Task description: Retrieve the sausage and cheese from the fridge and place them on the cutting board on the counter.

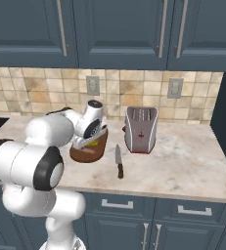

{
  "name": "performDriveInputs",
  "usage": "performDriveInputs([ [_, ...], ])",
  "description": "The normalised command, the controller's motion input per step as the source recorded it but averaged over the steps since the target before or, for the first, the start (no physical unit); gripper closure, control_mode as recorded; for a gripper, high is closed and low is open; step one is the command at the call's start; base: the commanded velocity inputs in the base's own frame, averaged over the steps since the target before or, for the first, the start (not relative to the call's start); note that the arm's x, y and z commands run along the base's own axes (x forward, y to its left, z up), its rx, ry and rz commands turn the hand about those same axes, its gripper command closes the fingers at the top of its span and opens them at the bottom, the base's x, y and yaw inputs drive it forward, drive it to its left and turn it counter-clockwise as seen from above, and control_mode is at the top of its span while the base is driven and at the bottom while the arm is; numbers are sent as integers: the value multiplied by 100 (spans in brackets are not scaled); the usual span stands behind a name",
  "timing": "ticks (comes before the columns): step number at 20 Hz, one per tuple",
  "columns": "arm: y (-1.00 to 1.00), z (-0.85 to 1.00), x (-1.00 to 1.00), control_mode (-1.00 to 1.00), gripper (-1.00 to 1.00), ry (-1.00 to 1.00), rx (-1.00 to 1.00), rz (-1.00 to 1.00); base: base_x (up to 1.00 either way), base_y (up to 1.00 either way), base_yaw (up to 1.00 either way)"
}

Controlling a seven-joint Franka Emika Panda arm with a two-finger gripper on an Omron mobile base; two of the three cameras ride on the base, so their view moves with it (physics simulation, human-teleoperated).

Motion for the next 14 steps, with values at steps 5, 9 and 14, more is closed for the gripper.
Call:
performDriveInputs([
  [5, 13, 22, -100, -100, -100, 0, 0, -9, 0, 0, 0],
  [9, 11, 20, -100, -100, -100, 0, 0, -26, 0, 0, 0],
  [14, 0, 52, -100, -100, -100, 0, 0, -31, 0, 0, 0],
])
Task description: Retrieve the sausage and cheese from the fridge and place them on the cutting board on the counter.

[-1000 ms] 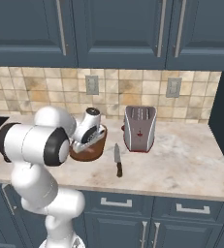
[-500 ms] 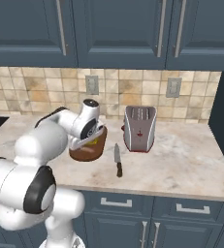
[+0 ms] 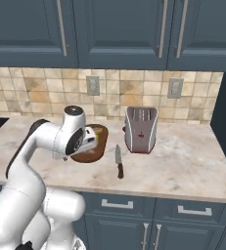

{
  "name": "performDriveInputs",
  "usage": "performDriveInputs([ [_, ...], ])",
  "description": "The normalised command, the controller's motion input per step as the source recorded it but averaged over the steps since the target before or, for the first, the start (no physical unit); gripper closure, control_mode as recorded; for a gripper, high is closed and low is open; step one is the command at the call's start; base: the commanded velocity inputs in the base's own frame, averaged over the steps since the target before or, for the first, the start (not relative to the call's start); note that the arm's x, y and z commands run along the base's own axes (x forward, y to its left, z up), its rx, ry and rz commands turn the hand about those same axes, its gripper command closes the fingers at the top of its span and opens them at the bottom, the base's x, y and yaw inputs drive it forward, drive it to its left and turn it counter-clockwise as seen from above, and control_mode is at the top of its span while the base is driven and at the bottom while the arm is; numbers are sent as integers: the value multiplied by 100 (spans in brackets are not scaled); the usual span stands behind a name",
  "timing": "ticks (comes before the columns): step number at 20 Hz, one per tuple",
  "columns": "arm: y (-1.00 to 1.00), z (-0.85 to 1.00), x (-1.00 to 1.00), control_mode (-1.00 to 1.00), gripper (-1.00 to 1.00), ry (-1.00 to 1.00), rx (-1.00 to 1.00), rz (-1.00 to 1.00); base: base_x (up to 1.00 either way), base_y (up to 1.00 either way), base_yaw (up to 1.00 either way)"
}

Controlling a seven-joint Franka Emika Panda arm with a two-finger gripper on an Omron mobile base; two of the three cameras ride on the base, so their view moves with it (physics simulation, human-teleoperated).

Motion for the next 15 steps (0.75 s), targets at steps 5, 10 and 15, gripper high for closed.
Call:
performDriveInputs([
  [5, 0, 60, -100, -100, -100, -2, 0, -26, 0, 0, 0],
  [10, 0, 73, -100, -100, -100, -8, 3, -15, 0, 0, 0],
  [15, 0, 69, -100, -100, -100, -11, 2, -11, 0, 0, 0],
])
